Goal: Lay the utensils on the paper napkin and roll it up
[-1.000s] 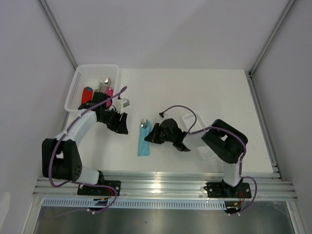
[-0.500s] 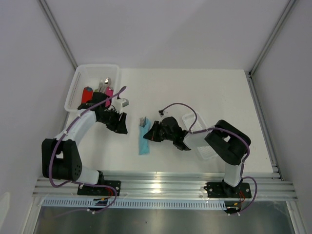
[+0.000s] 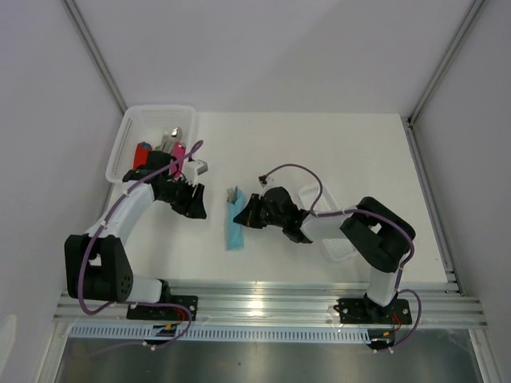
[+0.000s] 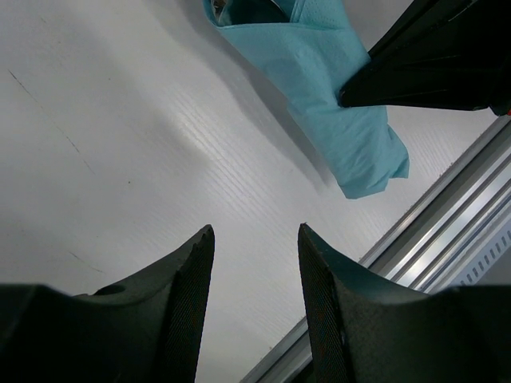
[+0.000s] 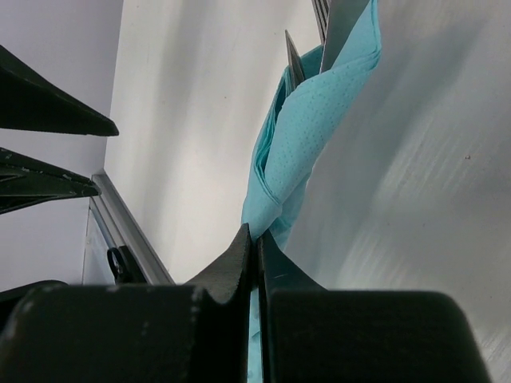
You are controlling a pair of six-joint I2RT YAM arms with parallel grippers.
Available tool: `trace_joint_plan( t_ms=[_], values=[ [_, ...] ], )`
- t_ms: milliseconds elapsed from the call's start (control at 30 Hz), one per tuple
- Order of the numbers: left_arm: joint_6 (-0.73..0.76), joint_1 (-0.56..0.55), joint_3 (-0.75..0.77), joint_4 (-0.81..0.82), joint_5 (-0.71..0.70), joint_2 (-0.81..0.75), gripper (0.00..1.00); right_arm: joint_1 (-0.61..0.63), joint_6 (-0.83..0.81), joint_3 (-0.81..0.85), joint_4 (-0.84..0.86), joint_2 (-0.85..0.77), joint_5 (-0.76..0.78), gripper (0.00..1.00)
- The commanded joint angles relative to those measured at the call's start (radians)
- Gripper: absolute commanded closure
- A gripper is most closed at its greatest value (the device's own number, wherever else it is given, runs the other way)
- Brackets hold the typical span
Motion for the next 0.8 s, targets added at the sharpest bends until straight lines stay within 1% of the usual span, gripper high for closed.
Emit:
trace_joint_plan(
  t_ms=[0, 233, 267, 300, 600, 733, 767],
  values=[
    [0.027, 0.020, 0.020, -0.024, 0.021, -0.057, 0.50, -0.009, -0.020, 0.059, 0.041, -0.063, 0.000, 1.00],
    [0.028, 0.063, 0.024, -0.047, 0.025, -0.110, 0.50, -0.020, -0.046, 0.128, 0.003, -0.080, -0.009, 1.00],
    [0.028, 0.095, 0.022, -0.050, 0.027, -0.118, 0.50, -0.023, -0.055, 0.138, -0.003, -0.081, -0.009, 1.00],
    [0.028, 0.104, 0.020, -0.056, 0.030, -0.121, 0.50, -0.026, -0.060, 0.151, -0.015, -0.080, -0.009, 1.00],
    [0.039, 0.223, 0.022, -0.079, 0.053, -0.173, 0.50, -0.041, -0.106, 0.338, -0.071, -0.031, -0.011, 1.00],
    [0.045, 0.261, 0.013, -0.081, 0.062, -0.190, 0.50, -0.043, -0.107, 0.436, -0.071, 0.021, -0.011, 1.00],
    [0.045, 0.270, 0.008, -0.081, 0.065, -0.193, 0.50, -0.043, -0.107, 0.482, -0.074, 0.049, -0.013, 1.00]
  ],
)
